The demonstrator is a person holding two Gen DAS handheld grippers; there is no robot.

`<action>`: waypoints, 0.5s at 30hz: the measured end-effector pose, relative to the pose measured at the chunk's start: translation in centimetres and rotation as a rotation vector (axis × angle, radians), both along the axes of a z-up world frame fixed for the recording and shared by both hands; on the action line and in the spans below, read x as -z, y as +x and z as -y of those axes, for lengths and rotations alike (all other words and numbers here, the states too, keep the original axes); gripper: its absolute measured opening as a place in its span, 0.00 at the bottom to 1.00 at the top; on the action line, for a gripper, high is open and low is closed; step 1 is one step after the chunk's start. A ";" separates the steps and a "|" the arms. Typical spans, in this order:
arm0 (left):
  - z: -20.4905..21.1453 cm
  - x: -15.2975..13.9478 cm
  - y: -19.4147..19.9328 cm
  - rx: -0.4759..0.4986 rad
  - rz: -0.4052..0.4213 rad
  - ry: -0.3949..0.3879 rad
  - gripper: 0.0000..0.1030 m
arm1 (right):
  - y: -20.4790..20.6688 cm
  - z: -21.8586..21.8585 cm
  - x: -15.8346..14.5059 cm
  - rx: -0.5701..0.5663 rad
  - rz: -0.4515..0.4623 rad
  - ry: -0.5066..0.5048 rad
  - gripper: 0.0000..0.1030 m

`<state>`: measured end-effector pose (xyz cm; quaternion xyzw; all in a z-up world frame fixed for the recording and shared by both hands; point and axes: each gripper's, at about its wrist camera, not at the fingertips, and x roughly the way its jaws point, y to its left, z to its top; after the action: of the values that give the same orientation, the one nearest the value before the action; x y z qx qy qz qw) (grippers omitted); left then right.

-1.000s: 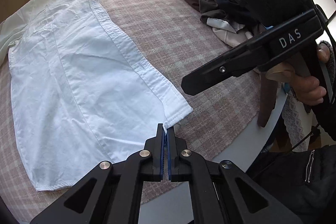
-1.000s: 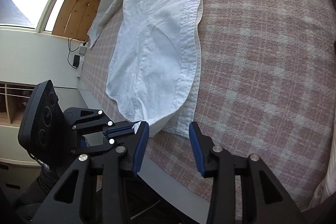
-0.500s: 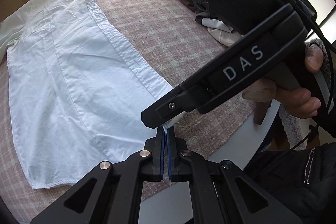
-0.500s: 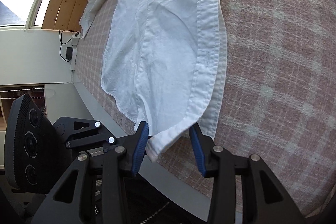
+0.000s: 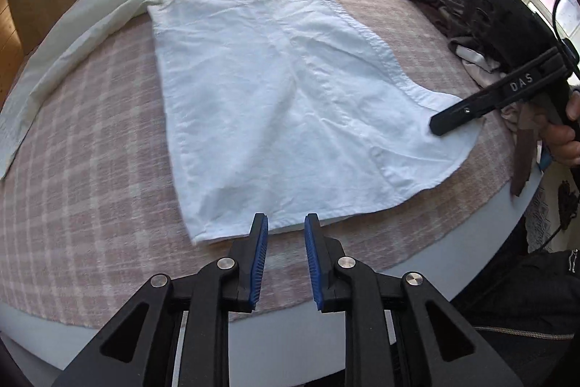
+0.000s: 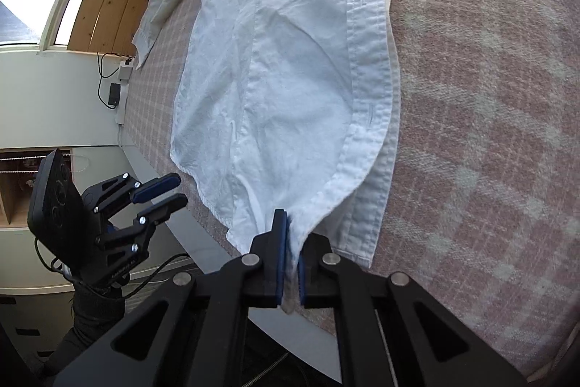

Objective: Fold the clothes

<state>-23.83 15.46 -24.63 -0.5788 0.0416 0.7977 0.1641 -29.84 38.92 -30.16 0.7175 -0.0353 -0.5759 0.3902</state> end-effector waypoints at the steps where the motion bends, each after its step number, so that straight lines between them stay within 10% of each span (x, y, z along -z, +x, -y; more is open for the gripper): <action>1: 0.6 -0.2 0.2 -0.006 0.002 0.008 0.18 | -0.2 -0.1 -0.1 0.007 0.011 -0.006 0.05; 15: -8.8 0.1 2.5 0.219 -0.018 0.147 0.19 | -1.7 1.8 -5.7 0.024 -0.037 -0.115 0.05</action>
<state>-21.32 24.31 -24.78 -0.5499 0.0474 0.7810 0.2922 -31.55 37.08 -24.44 0.6828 -0.0695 -0.5906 0.4244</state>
